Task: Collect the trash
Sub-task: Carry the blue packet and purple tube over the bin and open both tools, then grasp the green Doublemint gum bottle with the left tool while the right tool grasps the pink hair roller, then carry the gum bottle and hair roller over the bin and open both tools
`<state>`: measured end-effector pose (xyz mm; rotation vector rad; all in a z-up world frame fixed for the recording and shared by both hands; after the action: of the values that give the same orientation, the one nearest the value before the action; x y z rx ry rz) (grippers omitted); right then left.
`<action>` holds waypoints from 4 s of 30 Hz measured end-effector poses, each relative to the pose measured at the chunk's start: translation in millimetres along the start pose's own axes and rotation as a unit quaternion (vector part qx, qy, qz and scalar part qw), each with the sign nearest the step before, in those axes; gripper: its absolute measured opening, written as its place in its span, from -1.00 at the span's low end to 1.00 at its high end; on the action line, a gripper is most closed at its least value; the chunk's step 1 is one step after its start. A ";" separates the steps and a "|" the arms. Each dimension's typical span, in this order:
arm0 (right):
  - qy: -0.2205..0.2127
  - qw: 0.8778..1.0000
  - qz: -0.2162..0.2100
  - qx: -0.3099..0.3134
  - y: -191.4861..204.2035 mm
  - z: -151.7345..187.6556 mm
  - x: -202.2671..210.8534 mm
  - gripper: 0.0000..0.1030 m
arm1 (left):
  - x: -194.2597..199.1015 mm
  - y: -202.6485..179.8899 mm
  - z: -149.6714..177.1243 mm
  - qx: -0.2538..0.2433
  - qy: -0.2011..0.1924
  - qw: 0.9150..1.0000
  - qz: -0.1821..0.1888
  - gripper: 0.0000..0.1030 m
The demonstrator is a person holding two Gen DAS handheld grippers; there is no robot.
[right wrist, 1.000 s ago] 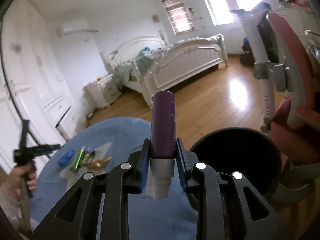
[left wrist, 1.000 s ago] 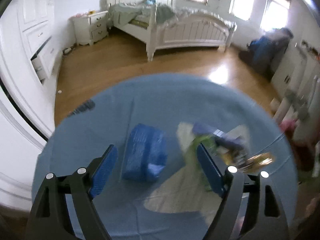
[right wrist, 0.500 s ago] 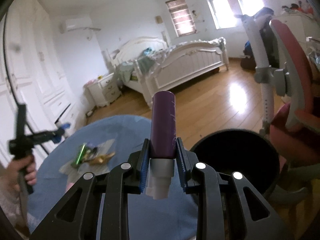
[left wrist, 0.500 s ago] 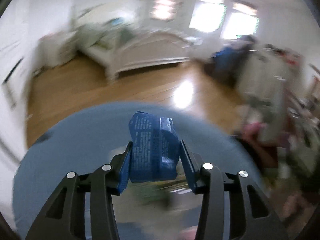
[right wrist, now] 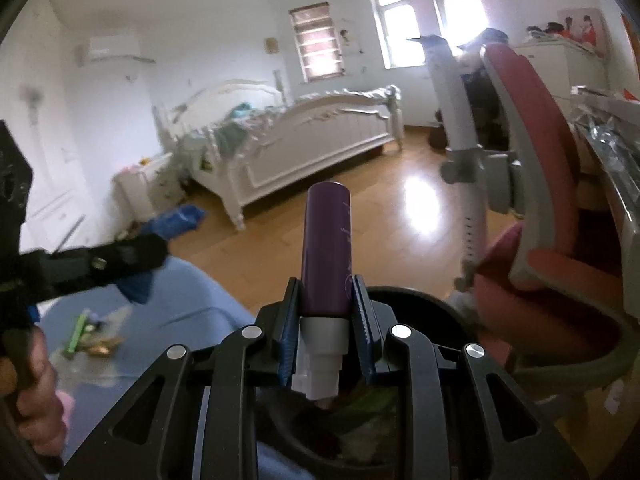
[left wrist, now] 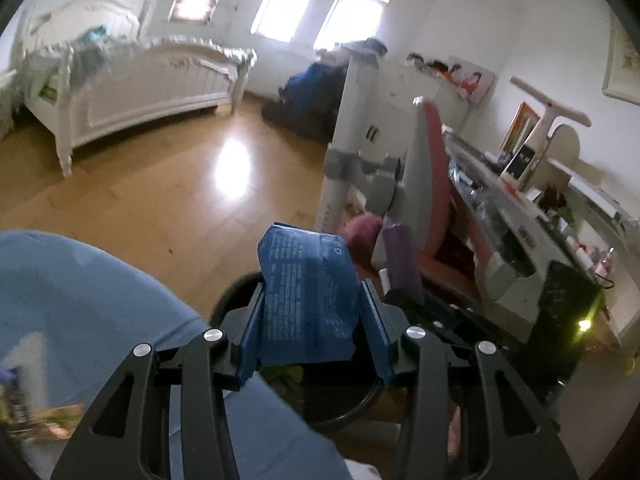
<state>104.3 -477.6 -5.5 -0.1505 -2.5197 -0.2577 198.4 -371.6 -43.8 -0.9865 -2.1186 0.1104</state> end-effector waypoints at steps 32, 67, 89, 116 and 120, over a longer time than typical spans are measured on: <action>0.057 0.998 0.020 -0.035 -56.8 26.0 -62.4 0.03 | -68.5 2.1 18.0 0.010 0.079 0.996 -0.024 0.57; 0.243 0.930 -0.229 0.155 298.7 127.6 27.0 0.32 | 145.9 247.1 92.7 0.153 0.039 0.965 -0.207 0.04; 0.104 0.978 -0.167 0.075 217.9 54.2 27.0 -0.42 | 194.8 178.8 64.1 0.080 -0.064 0.985 -0.138 -0.41; 0.015 1.000 0.008 -0.020 -48.2 1.2 -51.0 -0.42 | -25.2 1.0 -2.3 -0.034 0.015 0.999 0.017 -0.41; 0.024 0.999 0.013 -0.025 -56.7 6.8 -57.8 -0.42 | -41.4 2.4 2.2 -0.034 0.031 0.999 0.016 -0.41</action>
<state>138.3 -534.3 -52.7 -0.1941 -2.4641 -0.3116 214.6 -397.6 -71.7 -1.0499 -2.0633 0.0240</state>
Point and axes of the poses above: each gripper's, at about its wrist camera, not at the fingertips, and x roughly against the way its jaws point, y to its left, z to its underside, the point moved 6 cm from there along -x, roughly the way its jaws point, and after that the axes turned 3 degrees about y, right-handed, at the moved point
